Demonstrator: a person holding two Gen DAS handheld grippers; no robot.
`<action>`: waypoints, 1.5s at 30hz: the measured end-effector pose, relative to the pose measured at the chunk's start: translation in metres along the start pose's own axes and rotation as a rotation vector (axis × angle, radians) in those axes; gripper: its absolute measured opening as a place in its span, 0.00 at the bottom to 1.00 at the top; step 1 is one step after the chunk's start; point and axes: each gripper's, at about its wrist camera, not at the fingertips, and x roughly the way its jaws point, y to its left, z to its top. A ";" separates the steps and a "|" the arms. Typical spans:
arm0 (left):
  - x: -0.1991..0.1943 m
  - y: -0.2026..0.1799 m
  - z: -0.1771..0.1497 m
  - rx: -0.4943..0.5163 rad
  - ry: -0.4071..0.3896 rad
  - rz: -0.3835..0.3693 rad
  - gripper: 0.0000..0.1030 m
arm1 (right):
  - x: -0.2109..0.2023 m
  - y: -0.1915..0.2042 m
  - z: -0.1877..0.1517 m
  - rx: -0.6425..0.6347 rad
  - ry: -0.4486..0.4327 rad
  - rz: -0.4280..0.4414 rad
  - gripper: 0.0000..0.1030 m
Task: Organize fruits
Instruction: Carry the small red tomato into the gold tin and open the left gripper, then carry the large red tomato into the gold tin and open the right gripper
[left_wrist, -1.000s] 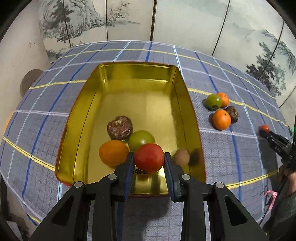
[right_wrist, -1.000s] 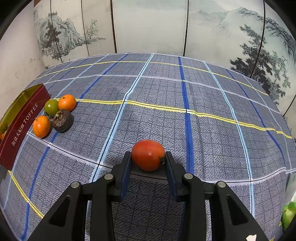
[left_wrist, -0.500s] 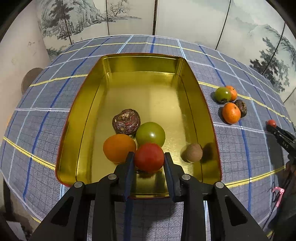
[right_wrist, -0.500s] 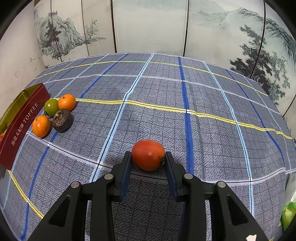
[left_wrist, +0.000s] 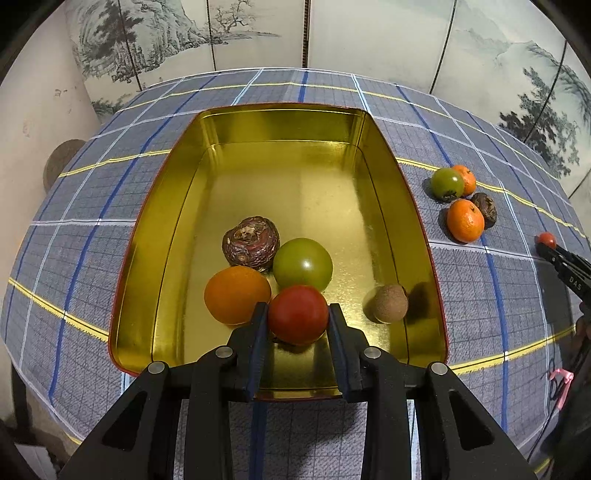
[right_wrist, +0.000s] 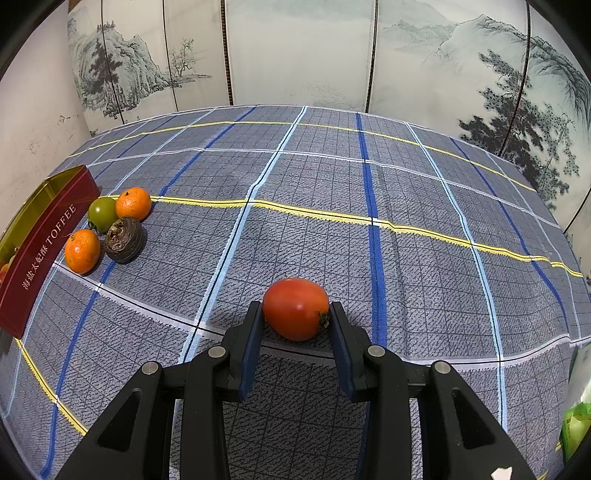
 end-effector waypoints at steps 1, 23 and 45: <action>0.000 0.000 0.000 0.000 0.000 0.000 0.32 | 0.000 0.000 0.000 0.000 0.000 0.000 0.33; -0.015 0.002 0.001 -0.012 -0.080 -0.070 0.56 | -0.012 0.006 0.000 0.011 -0.020 -0.011 0.31; -0.070 0.089 -0.011 -0.213 -0.233 0.112 0.59 | -0.058 0.209 0.033 -0.273 -0.076 0.408 0.31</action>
